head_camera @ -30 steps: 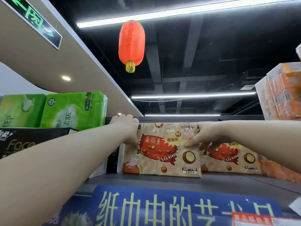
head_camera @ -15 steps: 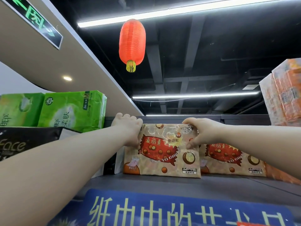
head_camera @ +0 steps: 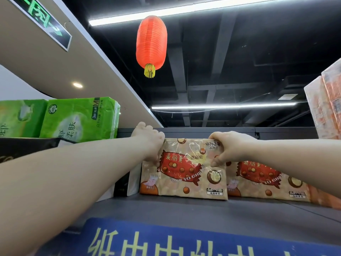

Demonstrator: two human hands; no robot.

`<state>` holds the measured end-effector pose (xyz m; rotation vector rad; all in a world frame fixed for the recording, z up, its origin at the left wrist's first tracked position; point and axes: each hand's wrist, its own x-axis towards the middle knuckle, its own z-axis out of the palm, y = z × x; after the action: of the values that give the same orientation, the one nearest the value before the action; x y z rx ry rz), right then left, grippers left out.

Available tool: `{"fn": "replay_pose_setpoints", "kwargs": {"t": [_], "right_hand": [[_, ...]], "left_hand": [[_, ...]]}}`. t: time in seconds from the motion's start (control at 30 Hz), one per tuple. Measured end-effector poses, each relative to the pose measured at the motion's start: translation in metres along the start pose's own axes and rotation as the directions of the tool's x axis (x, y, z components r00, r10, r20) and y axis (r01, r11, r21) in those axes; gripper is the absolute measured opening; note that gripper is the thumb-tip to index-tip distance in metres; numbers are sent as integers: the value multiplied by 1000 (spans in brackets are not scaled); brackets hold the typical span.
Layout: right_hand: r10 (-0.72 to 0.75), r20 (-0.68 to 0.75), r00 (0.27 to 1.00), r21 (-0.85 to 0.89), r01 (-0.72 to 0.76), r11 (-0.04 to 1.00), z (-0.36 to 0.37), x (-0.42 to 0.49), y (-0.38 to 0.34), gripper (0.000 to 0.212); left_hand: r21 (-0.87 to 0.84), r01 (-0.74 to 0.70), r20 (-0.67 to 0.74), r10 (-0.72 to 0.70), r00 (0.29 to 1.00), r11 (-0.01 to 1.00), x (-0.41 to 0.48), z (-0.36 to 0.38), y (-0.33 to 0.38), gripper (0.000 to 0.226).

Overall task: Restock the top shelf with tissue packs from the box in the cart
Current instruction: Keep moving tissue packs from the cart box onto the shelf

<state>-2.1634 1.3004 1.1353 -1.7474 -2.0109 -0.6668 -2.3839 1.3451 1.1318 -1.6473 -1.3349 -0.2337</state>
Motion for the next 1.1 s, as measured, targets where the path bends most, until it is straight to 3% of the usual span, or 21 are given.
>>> {"fn": "replay_pose_setpoints", "kwargs": {"t": [0.5,0.87,1.1], "right_hand": [[4,-35,999,-63,-6,998,19,18,8,76],[19,140,990,28,-23,999,4,17,4,89],[11,92,996,0,-11,1000,-18,0,-11,92]], "left_hand": [[-33,46,30,-45,999,998,13,21,9,51],[-311,75,151,-29,988,947,13,20,0,74],[-329,75,137,-31,990,941,0,-7,-4,83]]}}
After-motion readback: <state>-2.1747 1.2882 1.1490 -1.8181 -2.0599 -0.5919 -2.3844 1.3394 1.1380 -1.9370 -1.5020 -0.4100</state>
